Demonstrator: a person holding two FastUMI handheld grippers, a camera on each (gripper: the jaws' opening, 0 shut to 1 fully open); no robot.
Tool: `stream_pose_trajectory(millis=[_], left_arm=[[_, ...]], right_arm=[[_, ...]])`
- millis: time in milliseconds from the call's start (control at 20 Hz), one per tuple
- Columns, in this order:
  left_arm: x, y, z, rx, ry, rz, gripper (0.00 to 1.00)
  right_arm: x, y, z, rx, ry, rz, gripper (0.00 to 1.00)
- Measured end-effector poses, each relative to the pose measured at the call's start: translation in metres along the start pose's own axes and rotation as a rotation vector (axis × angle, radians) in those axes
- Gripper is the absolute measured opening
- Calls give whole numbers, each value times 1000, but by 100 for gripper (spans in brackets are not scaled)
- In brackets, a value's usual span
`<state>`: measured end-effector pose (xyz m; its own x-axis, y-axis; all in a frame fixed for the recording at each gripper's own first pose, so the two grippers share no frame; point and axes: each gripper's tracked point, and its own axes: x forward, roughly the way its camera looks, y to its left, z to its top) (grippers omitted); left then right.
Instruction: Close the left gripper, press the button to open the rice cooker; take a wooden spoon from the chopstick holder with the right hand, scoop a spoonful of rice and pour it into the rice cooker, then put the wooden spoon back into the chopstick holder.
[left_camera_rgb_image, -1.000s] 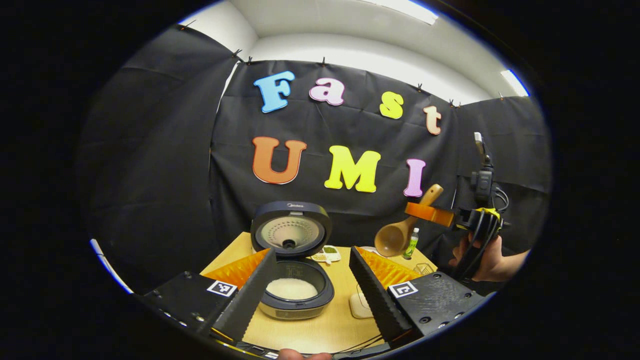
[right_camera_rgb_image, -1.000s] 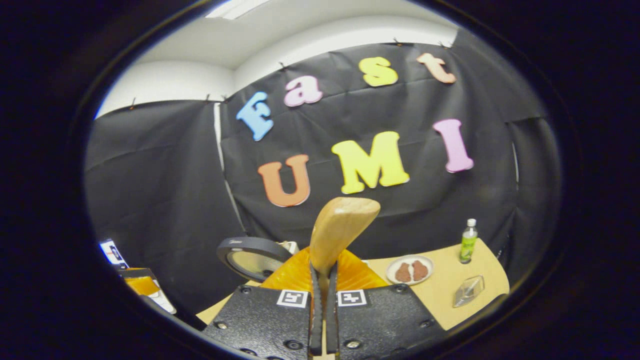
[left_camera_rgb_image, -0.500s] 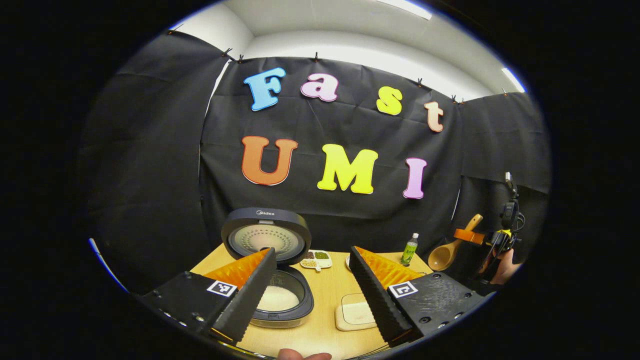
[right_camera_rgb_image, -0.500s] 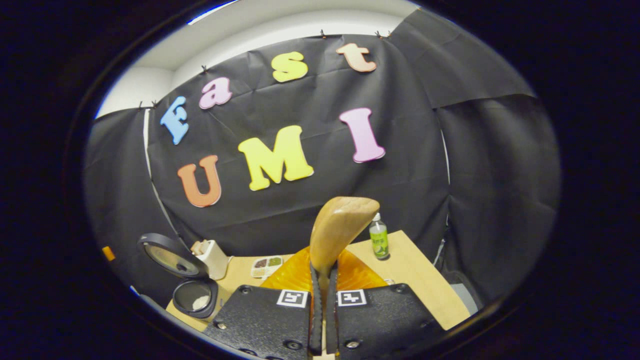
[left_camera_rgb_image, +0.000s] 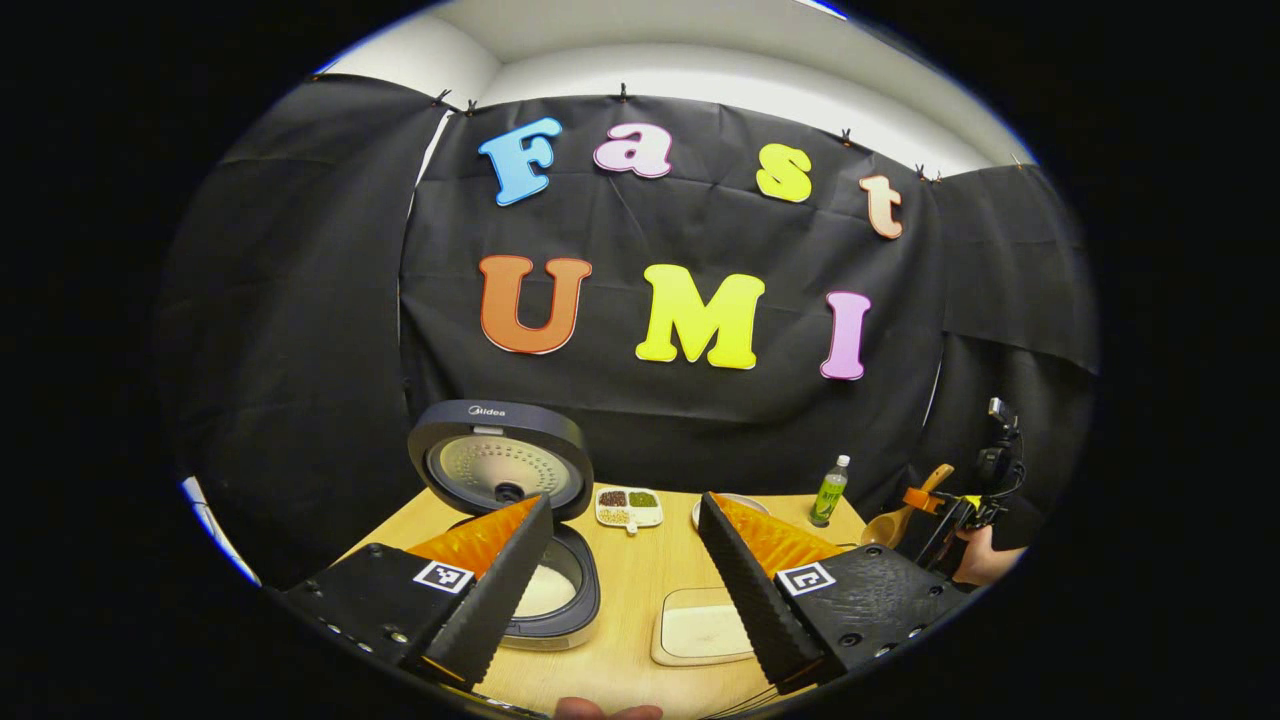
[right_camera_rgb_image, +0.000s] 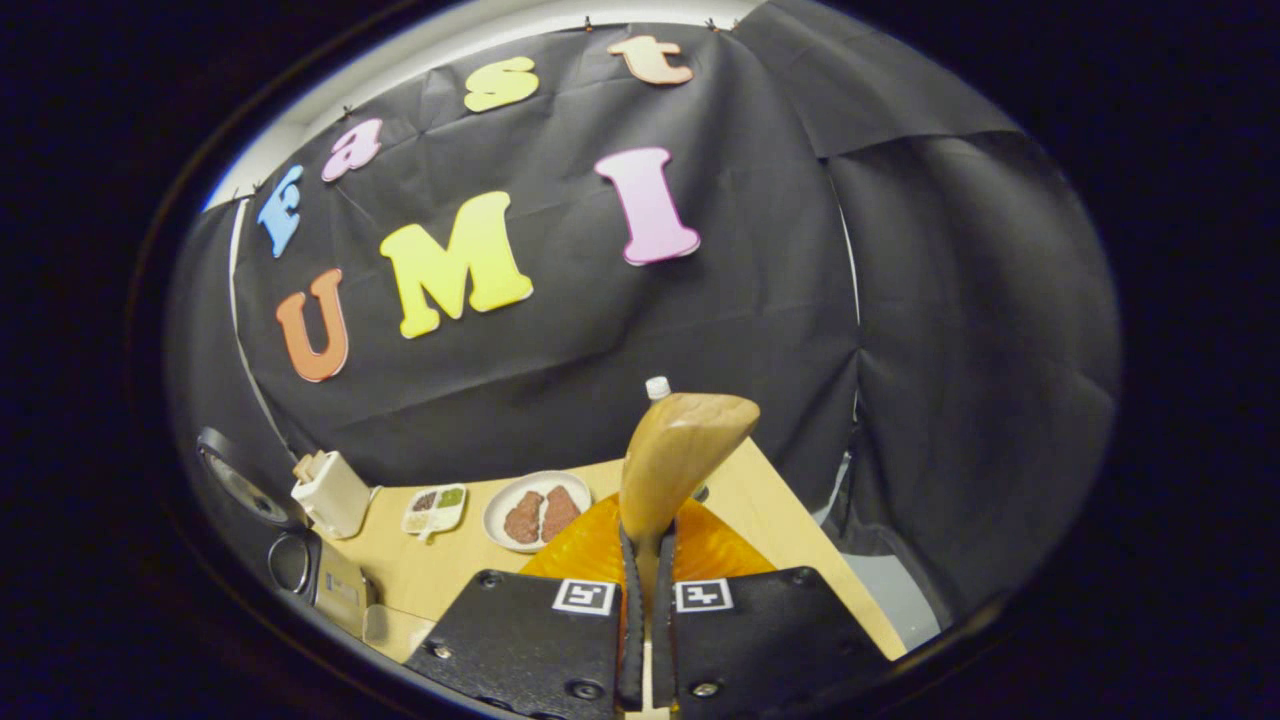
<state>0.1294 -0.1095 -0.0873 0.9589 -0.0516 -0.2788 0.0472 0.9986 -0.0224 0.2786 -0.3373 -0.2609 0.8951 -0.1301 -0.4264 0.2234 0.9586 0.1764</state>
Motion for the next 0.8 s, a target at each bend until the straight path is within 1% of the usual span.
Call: stream_pose_trajectory(millis=[150, 250, 400, 500, 650, 800], left_arm=[[-1, -2, -6, 18, 24, 26, 95], [-1, 0, -8, 27, 38, 43, 95], [-3, 4, -9, 26, 46, 64, 95], [-4, 7, -9, 29, 49, 74, 95], [-6, 10, -9, 28, 47, 82, 95], [-6, 10, -10, 28, 45, 78, 95]], right_arm=[[28, -11, -29, 8, 41, -21, 8], [39, -11, -46, 24, 66, -19, 9], [53, -13, -67, 17, 85, -27, 11], [59, -15, -77, 15, 98, -36, 12], [64, -12, -85, 1, 96, -29, 12], [68, -16, -93, 19, 110, -39, 16]])
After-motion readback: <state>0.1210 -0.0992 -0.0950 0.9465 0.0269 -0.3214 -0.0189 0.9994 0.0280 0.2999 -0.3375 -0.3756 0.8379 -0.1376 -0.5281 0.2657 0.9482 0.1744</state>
